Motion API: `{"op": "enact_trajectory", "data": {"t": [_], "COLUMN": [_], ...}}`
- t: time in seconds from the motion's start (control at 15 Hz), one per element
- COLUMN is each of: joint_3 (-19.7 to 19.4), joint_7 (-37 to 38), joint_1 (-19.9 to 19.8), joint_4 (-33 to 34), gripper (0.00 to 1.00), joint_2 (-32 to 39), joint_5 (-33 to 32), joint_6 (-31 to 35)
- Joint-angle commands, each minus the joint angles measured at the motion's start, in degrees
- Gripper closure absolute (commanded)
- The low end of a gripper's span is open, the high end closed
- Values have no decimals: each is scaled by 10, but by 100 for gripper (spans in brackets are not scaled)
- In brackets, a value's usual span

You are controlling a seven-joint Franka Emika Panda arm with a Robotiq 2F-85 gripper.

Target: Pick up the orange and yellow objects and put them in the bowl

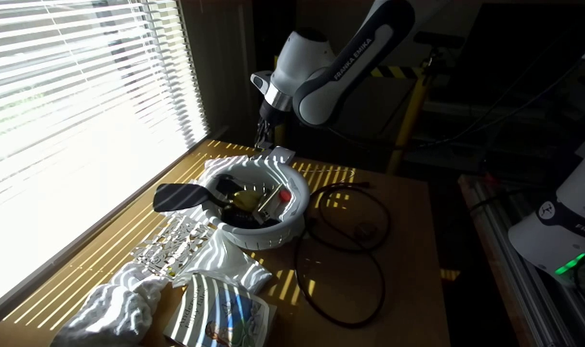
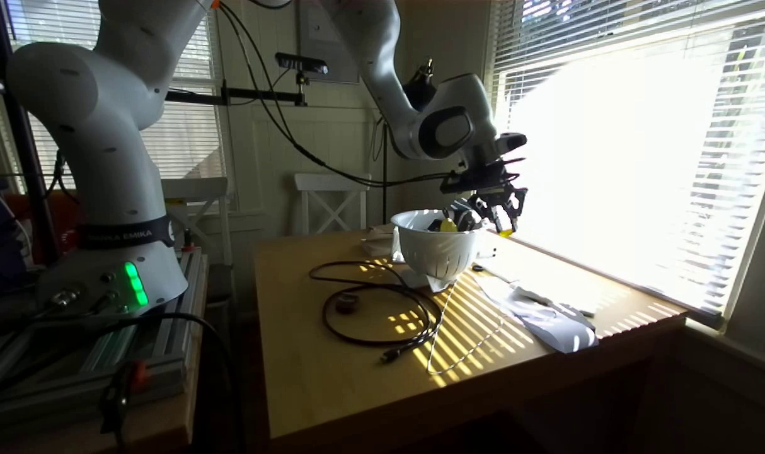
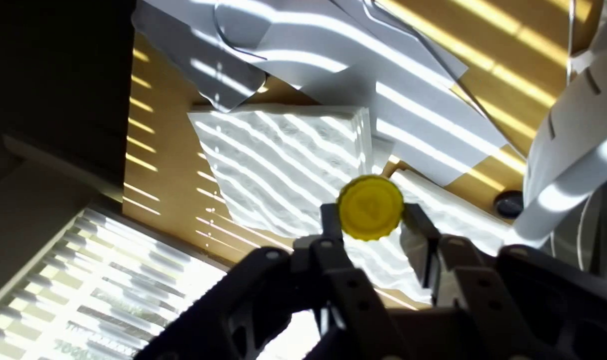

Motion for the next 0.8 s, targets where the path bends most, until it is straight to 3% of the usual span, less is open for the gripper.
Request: {"op": "enact_trajectory", "data": {"t": [0.0, 0.2, 0.33, 0.4, 0.53, 0.67, 0.73], "joint_3": [38, 86, 91, 74, 61, 29, 21], "joint_7": [-29, -73, -99, -88, -97, -66, -91], "joint_1": [11, 15, 25, 40, 45, 51, 34], "joint_4": [-84, -104, -104, -101, -101, -109, -112], "gripper": [90, 90, 90, 40, 32, 18, 12], "joint_2": [-112, -157, -175, -182, -192, -194, -194], "joint_5": [-44, -31, -18, -29, -28, -49, -30], "joint_6": [-26, -107, -184, -229, -280, -265, -262]}}
